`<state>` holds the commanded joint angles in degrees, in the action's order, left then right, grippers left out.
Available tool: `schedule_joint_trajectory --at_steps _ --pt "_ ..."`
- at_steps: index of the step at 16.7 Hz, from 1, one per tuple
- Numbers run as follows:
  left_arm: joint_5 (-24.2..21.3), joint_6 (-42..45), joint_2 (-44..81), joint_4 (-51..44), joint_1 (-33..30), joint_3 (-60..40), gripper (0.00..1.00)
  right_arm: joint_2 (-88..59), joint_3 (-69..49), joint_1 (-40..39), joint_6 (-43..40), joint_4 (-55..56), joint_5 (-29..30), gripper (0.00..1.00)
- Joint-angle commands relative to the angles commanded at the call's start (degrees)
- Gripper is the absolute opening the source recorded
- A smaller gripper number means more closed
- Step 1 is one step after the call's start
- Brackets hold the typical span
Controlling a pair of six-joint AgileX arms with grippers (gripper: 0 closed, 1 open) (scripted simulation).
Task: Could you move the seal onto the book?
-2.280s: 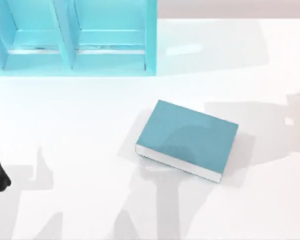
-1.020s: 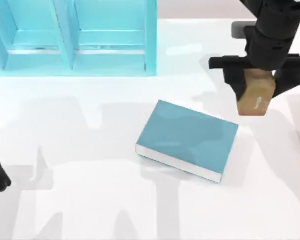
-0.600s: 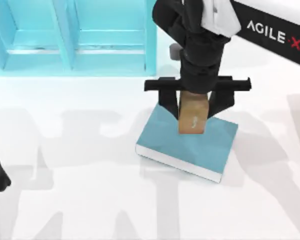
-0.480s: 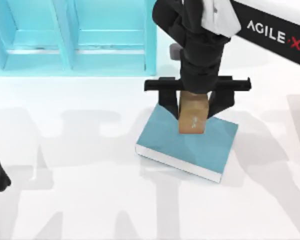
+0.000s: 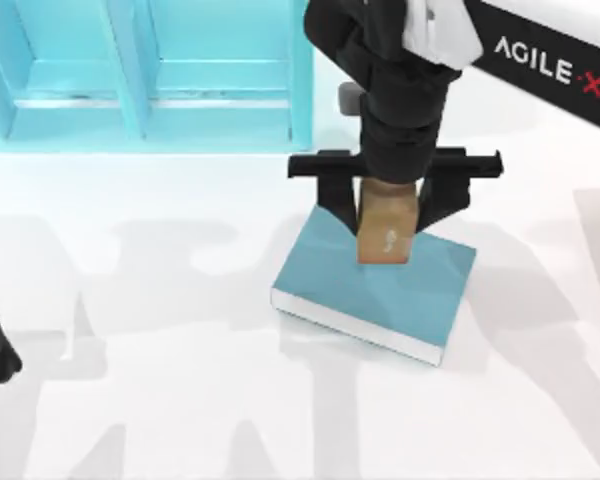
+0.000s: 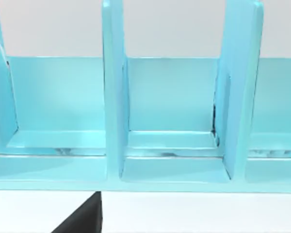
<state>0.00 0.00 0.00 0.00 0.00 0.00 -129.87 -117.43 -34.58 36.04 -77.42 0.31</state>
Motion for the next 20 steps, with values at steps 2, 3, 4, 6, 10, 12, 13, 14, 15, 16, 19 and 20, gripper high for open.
schedule_joint_trajectory --at_steps 2,3,4,6,10,12,13,14,15,16,19,20 --pt "0.0 0.0 0.0 0.0 0.0 0.0 1.0 0.0 0.0 0.0 0.0 0.0 0.0 0.15" --pt "0.0 0.0 0.0 0.0 0.0 0.0 1.0 0.0 0.0 0.0 0.0 0.0 0.0 0.23" --pt "0.0 0.0 0.0 0.0 0.0 0.0 1.0 0.0 0.0 0.0 0.0 0.0 0.0 0.3" --pt "0.0 0.0 0.0 0.0 0.0 0.0 1.0 0.0 0.0 0.0 0.0 0.0 0.0 0.45" --pt "0.0 0.0 0.0 0.0 0.0 0.0 1.0 0.0 0.0 0.0 0.0 0.0 0.0 0.75" --pt "0.0 0.0 0.0 0.0 0.0 0.0 1.0 0.0 0.0 0.0 0.0 0.0 0.0 0.9" --pt "0.0 0.0 0.0 0.0 0.0 0.0 1.0 0.0 0.0 0.0 0.0 0.0 0.0 0.98" --pt "0.0 0.0 0.0 0.0 0.0 0.0 1.0 0.0 0.0 0.0 0.0 0.0 0.0 1.0" --pt "0.0 0.0 0.0 0.0 0.0 0.0 1.0 0.0 0.0 0.0 0.0 0.0 0.0 1.0" --pt "0.0 0.0 0.0 0.0 0.0 0.0 1.0 0.0 0.0 0.0 0.0 0.0 0.0 1.0" --pt "0.0 0.0 0.0 0.0 0.0 0.0 1.0 0.0 0.0 0.0 0.0 0.0 0.0 1.0" --pt "0.0 0.0 0.0 0.0 0.0 0.0 1.0 0.0 0.0 0.0 0.0 0.0 0.0 1.0"
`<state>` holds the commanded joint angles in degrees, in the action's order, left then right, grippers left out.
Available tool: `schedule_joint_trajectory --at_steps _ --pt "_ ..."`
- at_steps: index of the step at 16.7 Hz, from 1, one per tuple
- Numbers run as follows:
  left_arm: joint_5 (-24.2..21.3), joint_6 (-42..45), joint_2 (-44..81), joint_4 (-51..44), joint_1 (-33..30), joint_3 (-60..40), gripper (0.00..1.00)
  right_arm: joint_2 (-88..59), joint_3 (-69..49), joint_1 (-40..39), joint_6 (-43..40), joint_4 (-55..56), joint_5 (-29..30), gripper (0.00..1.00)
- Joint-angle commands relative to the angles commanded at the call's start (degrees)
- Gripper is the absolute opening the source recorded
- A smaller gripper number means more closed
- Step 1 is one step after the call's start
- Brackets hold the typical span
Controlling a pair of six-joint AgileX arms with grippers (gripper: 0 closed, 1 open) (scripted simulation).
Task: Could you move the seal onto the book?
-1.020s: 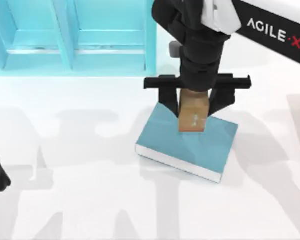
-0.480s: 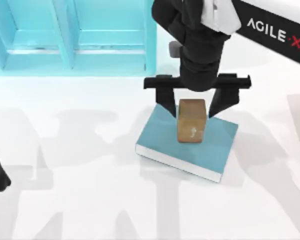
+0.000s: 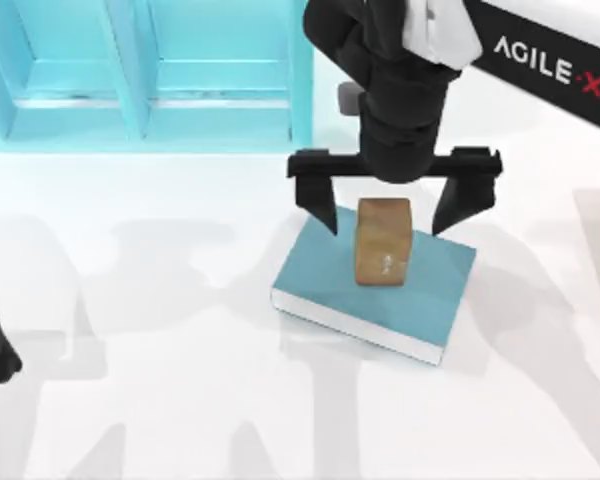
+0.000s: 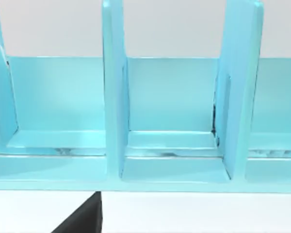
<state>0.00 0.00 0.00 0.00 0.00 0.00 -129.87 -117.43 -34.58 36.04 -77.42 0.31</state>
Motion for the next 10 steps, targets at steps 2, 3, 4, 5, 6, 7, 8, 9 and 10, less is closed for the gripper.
schedule_joint_trajectory --at_steps 2,3,4,5,6,7,8,9,10 --pt "0.0 0.0 0.0 0.0 0.0 0.0 1.0 -0.01 0.01 0.07 0.0 0.01 0.0 1.0" --pt "0.0 0.0 0.0 0.0 0.0 0.0 1.0 -0.05 -0.2 0.1 0.03 -0.21 0.01 1.0" --pt "0.0 0.0 0.0 0.0 0.0 0.0 1.0 -0.18 -1.01 0.02 -0.04 -0.98 0.05 1.0" --pt "0.0 0.0 0.0 0.0 0.0 0.0 1.0 -0.25 -2.3 -0.02 -0.06 -1.95 -0.02 1.0" --pt "0.0 0.0 0.0 0.0 0.0 0.0 1.0 -0.33 -3.81 -0.01 -0.03 -3.09 -0.08 1.0" --pt "0.0 0.0 0.0 0.0 0.0 0.0 1.0 -0.49 -5.29 0.0 -0.06 -4.49 -0.04 1.0" --pt "0.0 0.0 0.0 0.0 0.0 0.0 1.0 -0.65 -6.58 0.05 -0.06 -5.83 0.02 1.0" --pt "0.0 0.0 0.0 0.0 0.0 0.0 1.0 -0.75 -7.63 0.11 -0.04 -6.85 0.03 1.0" --pt "0.0 0.0 0.0 0.0 0.0 0.0 1.0 -0.8 -8.11 0.12 -0.04 -7.32 0.01 1.0"
